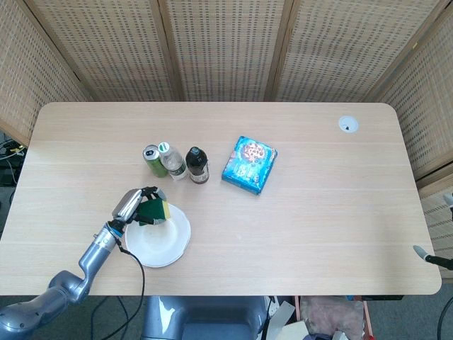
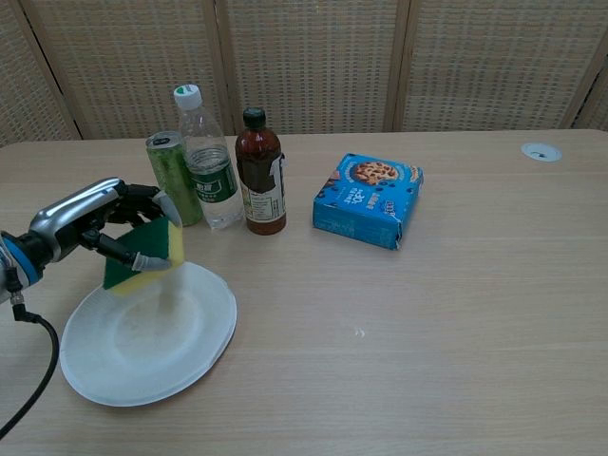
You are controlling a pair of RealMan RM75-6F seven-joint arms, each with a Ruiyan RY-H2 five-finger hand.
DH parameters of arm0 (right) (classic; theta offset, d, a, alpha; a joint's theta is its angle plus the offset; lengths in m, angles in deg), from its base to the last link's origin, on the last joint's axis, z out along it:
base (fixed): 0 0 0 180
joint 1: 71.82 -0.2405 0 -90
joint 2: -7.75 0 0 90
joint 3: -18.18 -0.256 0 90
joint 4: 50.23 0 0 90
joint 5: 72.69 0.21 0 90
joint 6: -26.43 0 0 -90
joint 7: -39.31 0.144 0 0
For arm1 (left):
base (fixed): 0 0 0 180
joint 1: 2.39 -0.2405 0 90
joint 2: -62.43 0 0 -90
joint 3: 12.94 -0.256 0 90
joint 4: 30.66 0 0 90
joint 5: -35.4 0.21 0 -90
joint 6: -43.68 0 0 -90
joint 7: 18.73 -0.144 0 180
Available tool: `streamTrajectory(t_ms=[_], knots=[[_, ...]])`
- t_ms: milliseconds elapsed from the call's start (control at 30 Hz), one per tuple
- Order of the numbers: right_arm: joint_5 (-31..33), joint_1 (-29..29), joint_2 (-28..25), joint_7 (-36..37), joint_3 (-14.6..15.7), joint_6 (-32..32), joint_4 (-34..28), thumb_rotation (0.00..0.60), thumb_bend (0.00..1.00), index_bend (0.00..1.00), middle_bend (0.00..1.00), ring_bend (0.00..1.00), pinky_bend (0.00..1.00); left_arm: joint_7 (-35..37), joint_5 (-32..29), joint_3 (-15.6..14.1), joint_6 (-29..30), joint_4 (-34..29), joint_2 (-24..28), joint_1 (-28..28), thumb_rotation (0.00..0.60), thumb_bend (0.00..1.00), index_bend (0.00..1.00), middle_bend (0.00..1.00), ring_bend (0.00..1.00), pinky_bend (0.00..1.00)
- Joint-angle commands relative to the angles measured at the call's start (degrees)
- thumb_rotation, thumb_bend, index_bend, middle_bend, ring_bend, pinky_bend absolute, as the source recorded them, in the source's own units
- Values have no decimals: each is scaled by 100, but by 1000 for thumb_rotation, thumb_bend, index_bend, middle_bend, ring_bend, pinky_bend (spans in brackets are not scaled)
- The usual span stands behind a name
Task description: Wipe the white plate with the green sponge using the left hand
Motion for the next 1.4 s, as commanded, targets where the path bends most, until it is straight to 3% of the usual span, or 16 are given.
streamTrajectory(t_ms=[33, 167, 333, 500, 567, 633, 700, 733, 933, 1000, 1100, 1233, 1400], knots=[[-12, 1, 2, -12, 9, -1, -8, 600, 0, 0, 0, 0, 0, -420, 95, -72, -52, -231, 605, 63, 600, 107, 572, 408, 396, 448], [-16, -21, 37, -140, 22, 9, -12, 600, 0, 0, 0, 0, 0, -1128, 159, -151, -95, -136, 1039, 76, 600, 107, 564, 406, 396, 448], [-27, -48, 94, -324, 27, -12, -67, 600, 0, 0, 0, 0, 0, -1646, 259, -271, -290, 326, 1014, 156, 600, 96, 565, 406, 396, 448], [9, -92, 164, -537, 38, 24, -102, 600, 0, 0, 0, 0, 0, -1896, 264, -339, -747, 775, 850, 302, 600, 0, 545, 399, 395, 443], [75, -124, 204, -660, 35, 73, -97, 600, 0, 0, 0, 0, 0, -1984, 252, -363, -1011, 1024, 726, 374, 600, 0, 399, 305, 342, 372], [177, -153, 246, -764, 3, 101, -86, 600, 0, 0, 0, 0, 0, -1966, 236, -422, -1393, 1161, 660, 420, 600, 0, 96, 79, 129, 179], [270, -166, 283, -892, -28, 84, -73, 600, 0, 0, 0, 0, 0, -1929, 235, -511, -1832, 1066, 762, 465, 600, 0, 0, 0, 7, 47], [301, -163, 295, -936, -37, 67, -79, 600, 0, 0, 0, 0, 0, -1922, 212, -505, -1888, 964, 847, 474, 600, 0, 0, 0, 0, 12], [244, -104, 242, -849, -21, -8, -86, 600, 0, 0, 0, 0, 0, -2175, -360, 46, -1003, -703, 2079, 57, 600, 0, 0, 0, 0, 0], [189, -110, 236, -821, -5, 1, -24, 600, 0, 0, 0, 0, 0, -2484, -716, 302, -638, -1676, 2617, -243, 600, 0, 0, 0, 0, 0], [34, -127, 252, -724, 33, 10, 70, 600, 0, 0, 0, 0, 0, -3611, -1255, 482, 130, -3334, 3469, -924, 600, 0, 0, 0, 0, 0], [-112, -108, 326, -716, 47, -128, 155, 600, 0, 0, 0, 0, 0, -4961, -1733, 448, 872, -4984, 4141, -1589, 600, 0, 0, 0, 0, 0], [-293, -58, 475, -740, 12, -443, 298, 600, 0, 0, 0, 0, 0, -5344, -1825, 233, 1495, -6079, 4518, -2237, 600, 0, 0, 0, 0, 0]])
